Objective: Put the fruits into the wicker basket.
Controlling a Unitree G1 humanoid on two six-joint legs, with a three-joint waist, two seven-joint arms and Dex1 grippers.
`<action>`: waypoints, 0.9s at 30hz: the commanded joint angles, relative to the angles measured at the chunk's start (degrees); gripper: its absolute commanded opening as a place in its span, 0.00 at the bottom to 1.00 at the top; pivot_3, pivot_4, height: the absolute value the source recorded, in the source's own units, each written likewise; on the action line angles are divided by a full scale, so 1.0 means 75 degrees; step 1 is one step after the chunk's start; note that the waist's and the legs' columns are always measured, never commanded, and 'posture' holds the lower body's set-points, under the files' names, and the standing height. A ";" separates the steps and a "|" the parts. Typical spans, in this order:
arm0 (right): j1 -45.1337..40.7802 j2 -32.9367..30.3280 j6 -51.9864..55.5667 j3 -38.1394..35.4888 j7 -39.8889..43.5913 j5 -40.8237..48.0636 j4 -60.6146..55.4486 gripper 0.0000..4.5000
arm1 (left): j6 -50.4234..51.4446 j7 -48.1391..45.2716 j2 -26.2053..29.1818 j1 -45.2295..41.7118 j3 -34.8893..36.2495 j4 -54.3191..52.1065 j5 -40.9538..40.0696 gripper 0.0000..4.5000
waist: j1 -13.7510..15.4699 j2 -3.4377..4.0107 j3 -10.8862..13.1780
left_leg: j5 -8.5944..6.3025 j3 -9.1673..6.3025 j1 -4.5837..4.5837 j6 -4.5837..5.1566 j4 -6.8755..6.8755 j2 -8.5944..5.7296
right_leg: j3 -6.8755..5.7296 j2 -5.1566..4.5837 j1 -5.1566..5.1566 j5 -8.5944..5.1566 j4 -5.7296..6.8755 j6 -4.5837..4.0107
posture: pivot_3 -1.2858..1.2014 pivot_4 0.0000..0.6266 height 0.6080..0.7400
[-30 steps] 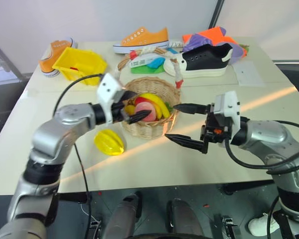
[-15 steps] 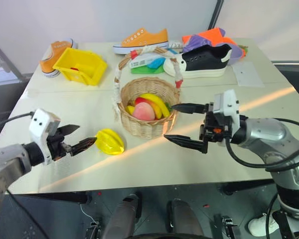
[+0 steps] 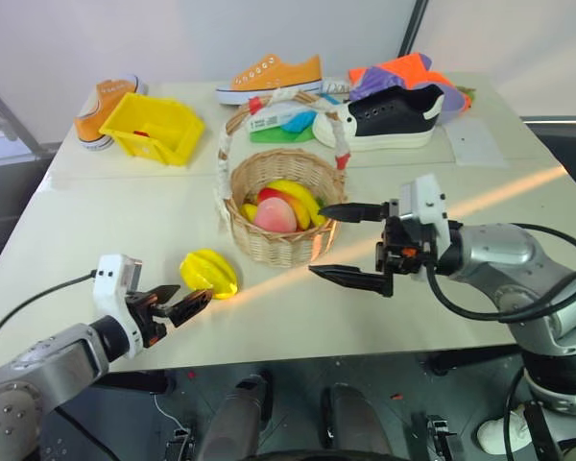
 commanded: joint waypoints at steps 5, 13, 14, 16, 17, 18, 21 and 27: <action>0.0158 -0.0014 -0.0166 -0.0151 -0.0054 -0.0036 -0.0301 1.00 | -0.0515 0.1086 0.0164 -0.0277 -0.0527 0.0489 -0.0942 0.99 | 0.0032 0.0000 0.0000 | 0.0000 0.0003 0.0001 0.0000 0.0001 -0.0002 | 0.0002 -0.0003 0.0000 0.0000 -0.0002 -0.0002 | 0.52 0.24 1.00; 0.0363 -0.0083 -0.0152 -0.0272 -0.0176 -0.0018 -0.0485 1.00 | -0.1122 0.1244 0.0366 -0.0327 -0.0722 0.0700 -0.1270 0.17 | 0.0119 0.0002 -0.0001 | 0.0000 0.0005 0.0000 0.0000 0.0000 -0.0002 | 0.0005 -0.0002 -0.0003 0.0000 -0.0006 -0.0002 | 0.52 0.24 1.00; 0.0388 -0.0098 -0.0153 -0.0289 -0.0177 -0.0018 -0.0499 1.00 | -0.1140 0.1197 0.0439 -0.0275 -0.0695 0.0699 -0.1259 0.07 | 0.0132 0.0002 -0.0001 | 0.0000 0.0005 0.0000 -0.0001 -0.0001 -0.0002 | 0.0005 -0.0002 -0.0003 0.0000 -0.0007 -0.0002 | 0.52 0.24 1.00; 0.0406 -0.0119 -0.0152 -0.0309 -0.0180 -0.0016 -0.0511 1.00 | -0.1297 0.1040 0.0626 -0.0156 -0.0537 0.0689 -0.1266 0.00 | 0.0131 0.0002 -0.0001 | 0.0000 0.0005 0.0000 -0.0001 -0.0002 -0.0002 | 0.0005 -0.0002 -0.0004 -0.0001 -0.0007 -0.0003 | 0.52 0.24 1.00; 0.0404 -0.0124 -0.0154 -0.0309 -0.0183 -0.0019 -0.0513 1.00 | -0.1419 0.0931 0.0704 -0.0098 -0.0418 0.0677 -0.1309 0.00 | 0.0129 0.0002 -0.0001 | 0.0000 0.0005 0.0000 -0.0001 -0.0003 -0.0002 | 0.0005 -0.0002 -0.0003 -0.0001 -0.0008 -0.0003 | 0.52 0.24 1.00; 0.0395 -0.0132 -0.0159 -0.0313 -0.0179 -0.0018 -0.0502 1.00 | -0.1585 0.0720 0.0787 -0.0015 -0.0181 0.0662 -0.1415 0.00 | 0.0122 0.0002 0.0000 | -0.0001 0.0005 0.0000 -0.0001 -0.0003 -0.0002 | 0.0006 -0.0003 -0.0003 -0.0001 -0.0009 -0.0004 | 0.52 0.24 1.00; 0.0364 -0.0162 -0.0186 -0.0321 -0.0144 -0.0037 -0.0452 1.00 | -0.1975 -0.0294 0.1148 0.0326 0.0507 0.0337 -0.1527 0.00 | 0.0120 0.0001 0.0000 | -0.0001 0.0006 -0.0001 -0.0001 -0.0007 -0.0001 | 0.0007 -0.0003 -0.0005 -0.0001 -0.0011 -0.0005 | 0.52 0.24 1.00; 0.0276 -0.0241 -0.0323 -0.0343 -0.0019 -0.0179 -0.0207 1.00 | -0.2549 -0.1205 0.1979 0.0177 0.0799 -0.0423 -0.2876 0.00 | 0.0155 0.0007 -0.0001 | -0.0002 0.0010 -0.0006 -0.0001 -0.0020 0.0000 | 0.0007 -0.0008 -0.0009 -0.0007 -0.0023 -0.0014 | 0.52 0.24 1.00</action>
